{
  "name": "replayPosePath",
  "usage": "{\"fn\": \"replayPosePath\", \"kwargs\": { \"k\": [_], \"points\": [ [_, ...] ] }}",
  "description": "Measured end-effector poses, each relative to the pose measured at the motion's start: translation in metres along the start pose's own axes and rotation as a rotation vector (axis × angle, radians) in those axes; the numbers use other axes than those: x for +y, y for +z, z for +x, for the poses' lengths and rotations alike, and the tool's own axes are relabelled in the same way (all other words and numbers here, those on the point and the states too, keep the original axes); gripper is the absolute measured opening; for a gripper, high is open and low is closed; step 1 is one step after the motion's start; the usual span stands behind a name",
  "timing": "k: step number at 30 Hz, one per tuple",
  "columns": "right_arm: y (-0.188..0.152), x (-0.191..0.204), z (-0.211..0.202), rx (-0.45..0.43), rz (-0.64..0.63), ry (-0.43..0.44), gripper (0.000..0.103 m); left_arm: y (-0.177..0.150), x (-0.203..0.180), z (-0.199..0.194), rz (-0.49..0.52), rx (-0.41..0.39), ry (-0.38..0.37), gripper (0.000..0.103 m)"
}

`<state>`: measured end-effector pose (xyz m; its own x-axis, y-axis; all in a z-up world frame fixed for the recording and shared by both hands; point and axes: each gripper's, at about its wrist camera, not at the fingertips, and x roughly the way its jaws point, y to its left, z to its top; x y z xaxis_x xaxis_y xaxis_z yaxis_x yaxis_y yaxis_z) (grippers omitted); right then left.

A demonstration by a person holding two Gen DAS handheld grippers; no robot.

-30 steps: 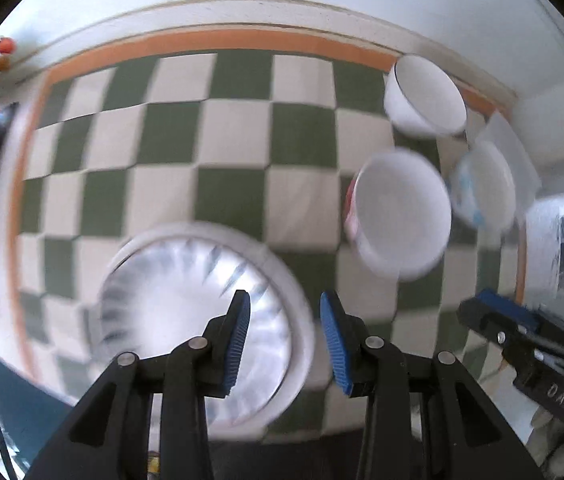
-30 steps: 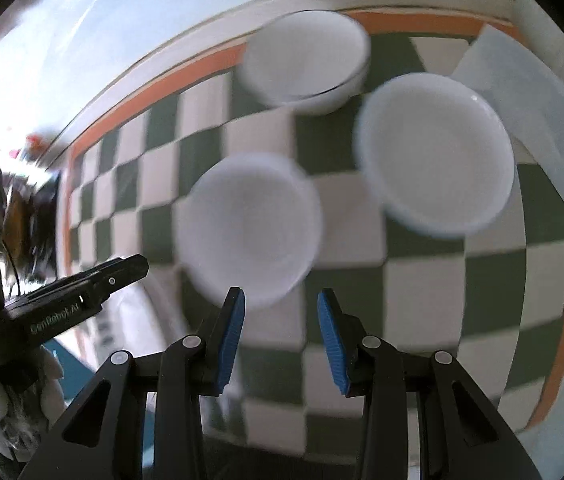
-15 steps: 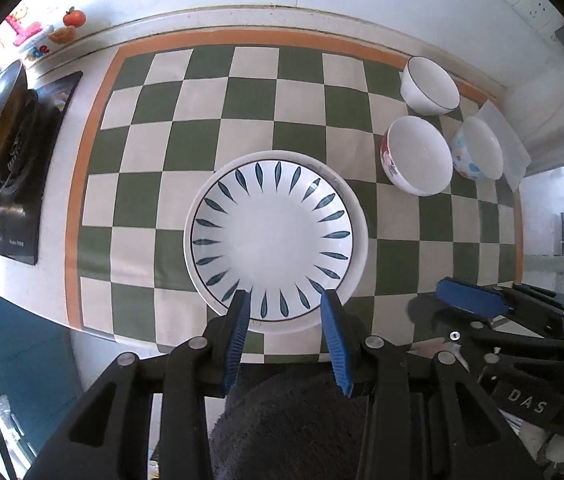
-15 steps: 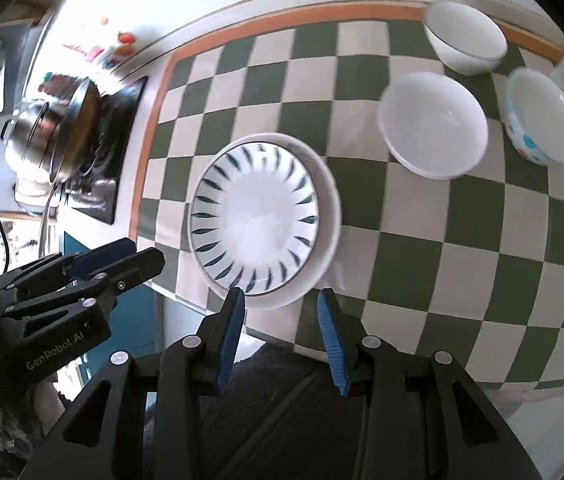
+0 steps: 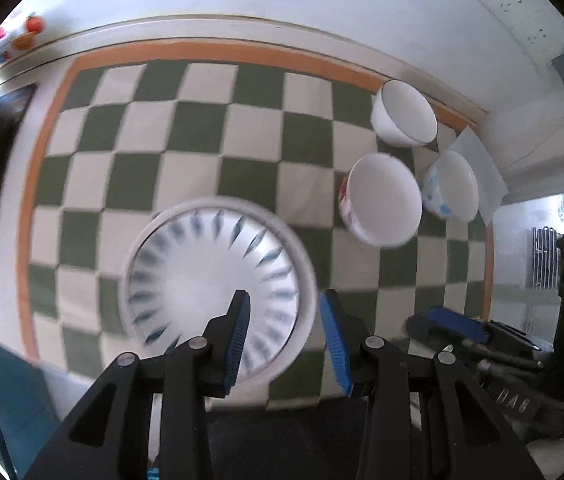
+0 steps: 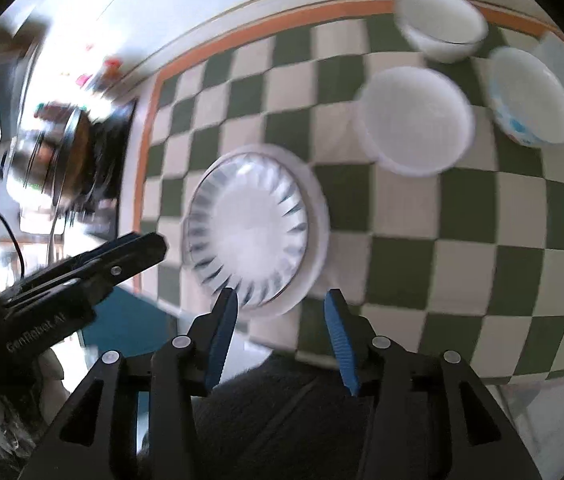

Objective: Organize plates and bowls

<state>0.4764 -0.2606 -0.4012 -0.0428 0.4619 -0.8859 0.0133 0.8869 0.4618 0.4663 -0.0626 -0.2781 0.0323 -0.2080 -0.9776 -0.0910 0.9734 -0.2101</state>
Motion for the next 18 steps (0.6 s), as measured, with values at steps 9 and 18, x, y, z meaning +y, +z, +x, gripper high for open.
{"fn": "replayPosePath", "kwargs": {
  "k": [9, 18],
  "points": [
    [0.073, -0.110, 0.029, -0.072, 0.182, -0.118, 0.051, 0.078, -0.035, 0.111, -0.004, 0.169, -0.082, 0.034],
    [0.104, -0.145, 0.071, -0.014, 0.204, -0.070, 0.028, 0.093, -0.045, 0.162, -0.009, 0.216, -0.106, 0.013]
  ]
}}
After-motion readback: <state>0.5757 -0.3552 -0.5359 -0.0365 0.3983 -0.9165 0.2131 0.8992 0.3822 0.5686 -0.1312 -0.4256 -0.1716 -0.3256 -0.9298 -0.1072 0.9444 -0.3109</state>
